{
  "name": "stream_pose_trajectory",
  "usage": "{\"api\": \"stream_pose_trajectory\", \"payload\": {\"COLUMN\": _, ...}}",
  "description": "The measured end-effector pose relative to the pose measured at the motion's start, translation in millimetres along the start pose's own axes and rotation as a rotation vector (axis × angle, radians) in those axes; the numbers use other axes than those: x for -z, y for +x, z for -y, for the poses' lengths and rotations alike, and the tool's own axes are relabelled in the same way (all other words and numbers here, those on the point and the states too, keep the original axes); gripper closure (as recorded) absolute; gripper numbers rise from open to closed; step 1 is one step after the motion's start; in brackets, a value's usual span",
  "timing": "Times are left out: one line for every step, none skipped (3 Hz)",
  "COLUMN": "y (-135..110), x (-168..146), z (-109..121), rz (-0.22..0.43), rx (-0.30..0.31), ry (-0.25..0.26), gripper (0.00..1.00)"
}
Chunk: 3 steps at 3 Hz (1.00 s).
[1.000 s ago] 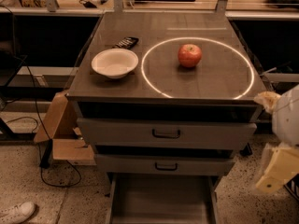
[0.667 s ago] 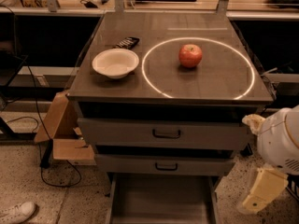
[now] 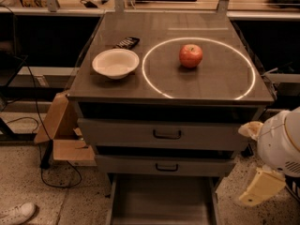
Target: Close bottom drawer
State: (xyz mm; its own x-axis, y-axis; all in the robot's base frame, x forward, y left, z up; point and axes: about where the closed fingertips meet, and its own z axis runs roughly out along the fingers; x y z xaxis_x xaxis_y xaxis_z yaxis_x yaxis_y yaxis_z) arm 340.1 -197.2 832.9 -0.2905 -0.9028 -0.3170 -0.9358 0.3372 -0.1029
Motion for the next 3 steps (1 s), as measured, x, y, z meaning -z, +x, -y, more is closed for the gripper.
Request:
{"api": "stream_pose_trajectory", "payload": {"y": 0.0, "x": 0.0, "z": 0.0, "rz": 0.0, "rx": 0.0, "ry": 0.0, "gripper": 0.42}}
{"api": "stream_pose_trajectory", "payload": {"y": 0.0, "x": 0.0, "z": 0.0, "rz": 0.0, "rx": 0.0, "ry": 0.0, "gripper": 0.65}}
{"api": "stream_pose_trajectory", "payload": {"y": -2.1, "x": 2.6, "z": -1.5, "rz": 0.012, "rx": -0.002, "ry": 0.012, "gripper": 0.88}}
